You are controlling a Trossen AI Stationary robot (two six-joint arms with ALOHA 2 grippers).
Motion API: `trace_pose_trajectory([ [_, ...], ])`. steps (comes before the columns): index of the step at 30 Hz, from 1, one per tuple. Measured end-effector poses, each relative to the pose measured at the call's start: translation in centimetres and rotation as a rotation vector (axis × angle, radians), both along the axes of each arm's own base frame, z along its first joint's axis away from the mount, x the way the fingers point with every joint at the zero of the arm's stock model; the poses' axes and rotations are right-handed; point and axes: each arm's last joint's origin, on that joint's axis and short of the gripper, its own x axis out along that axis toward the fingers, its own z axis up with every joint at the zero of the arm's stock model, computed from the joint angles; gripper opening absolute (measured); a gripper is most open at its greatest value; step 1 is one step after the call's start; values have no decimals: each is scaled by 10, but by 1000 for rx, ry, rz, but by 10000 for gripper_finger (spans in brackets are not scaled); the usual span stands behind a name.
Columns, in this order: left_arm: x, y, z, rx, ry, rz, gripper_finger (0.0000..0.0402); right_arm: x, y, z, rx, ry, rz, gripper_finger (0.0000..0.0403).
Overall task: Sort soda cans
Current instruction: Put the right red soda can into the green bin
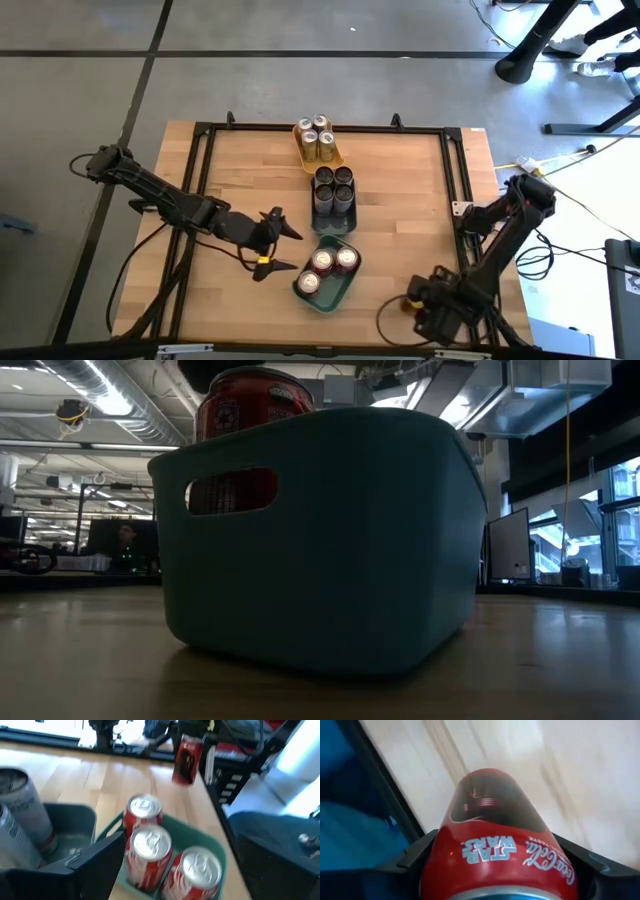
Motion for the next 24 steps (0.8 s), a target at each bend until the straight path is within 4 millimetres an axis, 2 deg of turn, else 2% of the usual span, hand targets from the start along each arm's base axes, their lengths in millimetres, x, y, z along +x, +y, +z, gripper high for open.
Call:
trace_pose_trajectory([
  [8,3,-1,0,-29,-20,8,370,52,-18,52,-143,-391,21,289],
  [12,11,-7,-4,-23,-54,-8,370,74,-25,69,-223,-578,71,291],
  [16,19,-13,-4,-14,-129,-31,370,97,-33,77,-275,-713,113,292],
  [24,26,-16,-7,-30,-163,-30,357,129,-47,78,-346,-816,166,293],
])
